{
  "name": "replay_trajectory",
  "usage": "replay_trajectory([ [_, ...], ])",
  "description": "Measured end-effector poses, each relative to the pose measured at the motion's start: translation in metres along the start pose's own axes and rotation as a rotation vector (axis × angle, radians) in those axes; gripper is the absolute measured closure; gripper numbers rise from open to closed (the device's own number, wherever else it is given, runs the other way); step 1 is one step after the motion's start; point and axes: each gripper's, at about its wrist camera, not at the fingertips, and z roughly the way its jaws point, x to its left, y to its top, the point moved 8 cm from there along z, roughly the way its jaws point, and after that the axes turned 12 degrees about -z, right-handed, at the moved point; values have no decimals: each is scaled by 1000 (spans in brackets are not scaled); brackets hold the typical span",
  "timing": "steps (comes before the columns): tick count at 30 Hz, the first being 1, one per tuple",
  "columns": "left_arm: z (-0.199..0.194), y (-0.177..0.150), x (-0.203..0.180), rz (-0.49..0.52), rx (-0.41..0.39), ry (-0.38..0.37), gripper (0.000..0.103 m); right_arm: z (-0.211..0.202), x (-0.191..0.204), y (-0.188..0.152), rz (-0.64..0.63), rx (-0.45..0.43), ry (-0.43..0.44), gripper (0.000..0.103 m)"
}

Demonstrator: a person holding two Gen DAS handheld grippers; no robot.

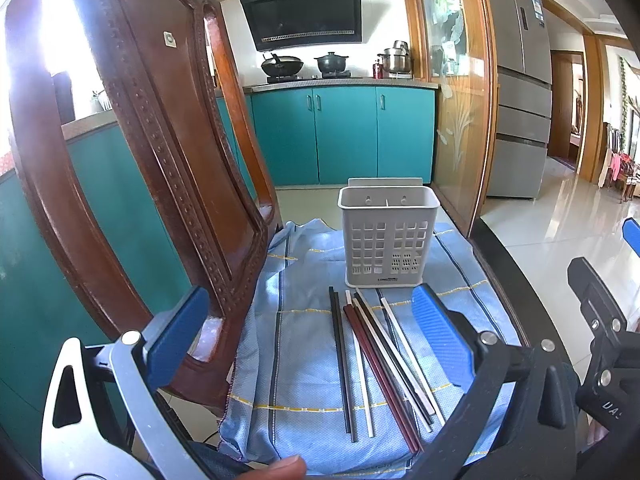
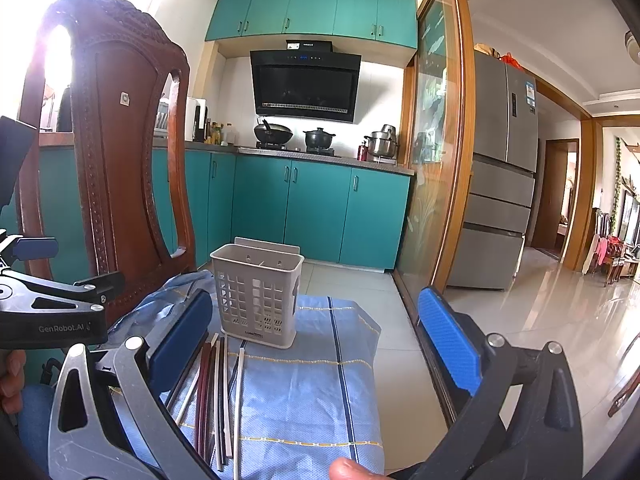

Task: Organize utensils

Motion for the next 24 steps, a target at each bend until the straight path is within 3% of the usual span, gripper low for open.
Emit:
replay_trajectory([
  [7,7,-4,-2,8,18,3,3,9,-2,-7,5,30,12,3],
  [12,27,-19,-5,29,87,6,3,52,8,-40,-53,207,67,3],
  [14,40,-31,-6,32,138,-6,3,79,13,-61,-19,294,130,4],
  [16,56,-45,-6,26,188,-21,3,105,20,-82,31,381,202,17],
  [17,63,-50,-5,18,206,-31,3,126,30,-98,65,454,281,33],
  [18,71,-55,-4,11,227,-43,7,137,37,-106,80,492,314,49],
  [20,88,-62,-4,2,271,-59,30,162,58,-125,116,574,414,65],
  [22,109,-68,-1,-28,323,-87,60,184,81,-139,103,639,490,65],
  [24,140,-72,-1,-67,407,-133,67,195,97,-144,79,671,533,65],
])
